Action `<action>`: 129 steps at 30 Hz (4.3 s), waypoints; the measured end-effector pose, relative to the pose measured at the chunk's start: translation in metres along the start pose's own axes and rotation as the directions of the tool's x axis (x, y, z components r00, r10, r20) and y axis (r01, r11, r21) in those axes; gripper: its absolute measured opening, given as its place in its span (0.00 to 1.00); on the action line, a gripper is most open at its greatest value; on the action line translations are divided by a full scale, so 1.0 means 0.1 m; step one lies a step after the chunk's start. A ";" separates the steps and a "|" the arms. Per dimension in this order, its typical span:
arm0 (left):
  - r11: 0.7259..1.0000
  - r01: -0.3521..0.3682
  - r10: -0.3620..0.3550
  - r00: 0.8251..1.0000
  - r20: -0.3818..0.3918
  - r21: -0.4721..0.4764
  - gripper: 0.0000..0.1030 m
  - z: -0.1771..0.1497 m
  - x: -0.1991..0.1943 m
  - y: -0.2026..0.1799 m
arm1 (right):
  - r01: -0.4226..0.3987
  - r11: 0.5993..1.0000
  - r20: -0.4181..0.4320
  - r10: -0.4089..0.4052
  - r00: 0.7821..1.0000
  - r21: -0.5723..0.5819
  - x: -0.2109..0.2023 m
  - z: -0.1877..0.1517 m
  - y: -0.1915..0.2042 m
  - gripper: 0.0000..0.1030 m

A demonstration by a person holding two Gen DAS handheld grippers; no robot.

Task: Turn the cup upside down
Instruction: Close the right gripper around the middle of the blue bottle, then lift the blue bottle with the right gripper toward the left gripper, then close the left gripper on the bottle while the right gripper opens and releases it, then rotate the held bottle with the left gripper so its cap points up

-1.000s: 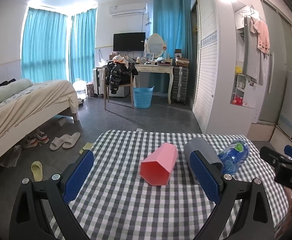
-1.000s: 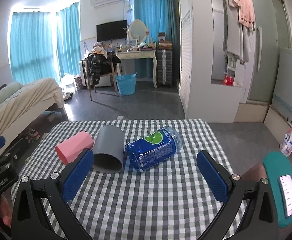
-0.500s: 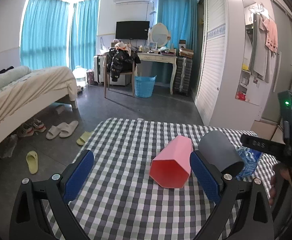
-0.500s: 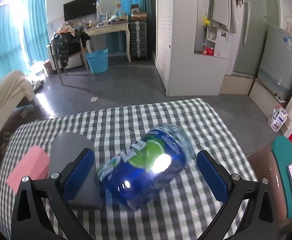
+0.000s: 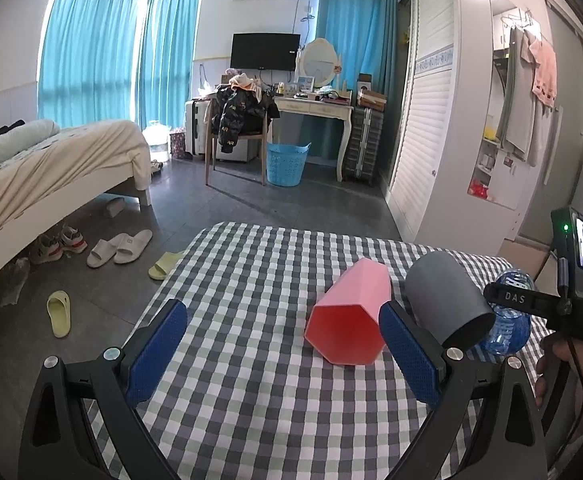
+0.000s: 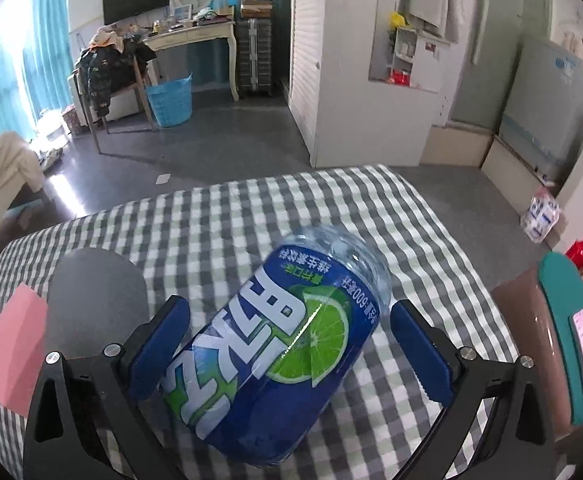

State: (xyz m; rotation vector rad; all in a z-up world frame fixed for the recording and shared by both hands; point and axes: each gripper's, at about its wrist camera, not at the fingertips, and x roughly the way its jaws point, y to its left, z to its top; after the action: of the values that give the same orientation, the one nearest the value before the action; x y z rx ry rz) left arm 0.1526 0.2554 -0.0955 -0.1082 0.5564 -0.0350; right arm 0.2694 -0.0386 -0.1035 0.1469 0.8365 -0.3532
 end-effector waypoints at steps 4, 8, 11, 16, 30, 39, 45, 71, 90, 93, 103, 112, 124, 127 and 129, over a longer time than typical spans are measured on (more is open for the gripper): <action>1.000 0.005 -0.005 1.000 0.007 0.002 0.97 -0.02 -0.10 -0.01 | -0.029 1.000 -0.029 0.028 0.999 -0.002 0.02 -0.07 -0.14 0.96; 1.000 0.001 -0.001 1.000 0.017 0.004 0.97 -0.02 -0.22 -0.04 | -0.101 0.995 -0.062 0.100 0.993 -0.023 -0.03 -0.22 -0.27 0.67; 1.000 -0.002 0.002 1.000 0.022 0.004 0.97 -0.03 -0.31 -0.05 | -0.128 0.990 -0.052 0.125 0.991 -0.052 -0.15 -0.34 -0.30 0.67; 1.000 -0.005 0.005 0.999 0.037 0.011 0.97 -0.07 -0.47 -0.12 | -0.159 0.981 -0.062 0.153 0.986 -0.109 -0.44 -0.71 -0.34 0.67; 0.998 -0.022 0.019 0.998 0.058 0.051 0.97 -0.28 -1.02 -0.17 | -0.329 0.907 -0.091 0.316 0.944 -0.263 -1.27 -1.71 0.26 0.67; 0.997 -0.067 0.065 0.997 0.032 0.050 0.97 -0.31 -1.06 -0.13 | -0.339 0.900 -0.097 0.325 0.941 -0.274 -1.28 -1.66 0.31 0.78; 0.995 -0.065 0.065 0.998 0.011 0.074 0.97 -0.18 -1.03 -0.26 | -0.349 0.872 -0.035 0.359 0.933 -0.343 -1.61 -1.61 0.01 0.87; 0.983 0.094 -0.007 0.880 -0.476 0.159 0.95 -0.35 -0.06 -1.52 | -0.349 0.931 0.105 0.359 0.927 -0.105 -1.24 -1.17 -1.64 0.88; 0.972 0.150 -0.058 0.899 -0.434 0.182 0.73 -0.12 0.00 -1.46 | -0.329 0.943 0.114 0.333 0.936 -0.056 -1.19 -1.16 -1.70 0.88; 0.970 0.140 -0.060 0.930 -0.363 0.199 0.73 -0.07 -0.10 -1.48 | -0.330 0.943 0.110 0.334 0.936 -0.050 -1.18 -1.17 -1.65 0.88; 0.964 0.162 -0.115 0.969 -0.219 0.212 0.73 -0.19 -0.19 -1.38 | -0.307 0.950 0.099 0.312 0.945 -0.060 -1.17 -1.23 -1.55 0.88; 0.970 0.165 -0.110 0.953 -0.281 0.180 0.73 -0.45 -0.21 -1.27 | -0.291 0.955 0.079 0.296 0.952 -0.063 -1.11 -1.24 -1.48 0.88; 0.979 0.172 -0.077 0.814 -0.576 0.112 0.80 -0.37 0.09 -1.21 | -0.296 0.953 0.075 0.300 0.951 -0.062 -1.09 -1.27 -1.41 0.88; 0.976 0.168 -0.056 0.809 -0.585 0.139 0.81 -0.30 0.11 -1.24 | -0.297 0.954 0.069 0.300 0.952 -0.050 -1.05 -1.26 -1.42 0.88; 0.975 0.159 -0.037 0.804 -0.594 0.156 0.81 -0.26 0.12 -1.24 | -0.299 0.953 0.065 0.301 0.951 -0.046 -1.03 -1.24 -1.43 0.88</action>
State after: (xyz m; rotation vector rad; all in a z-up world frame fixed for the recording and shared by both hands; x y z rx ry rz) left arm 0.1488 0.1285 -0.1103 0.0764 1.1709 -0.2333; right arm 0.0674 -0.1135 -0.1071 0.2237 0.7364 -0.0565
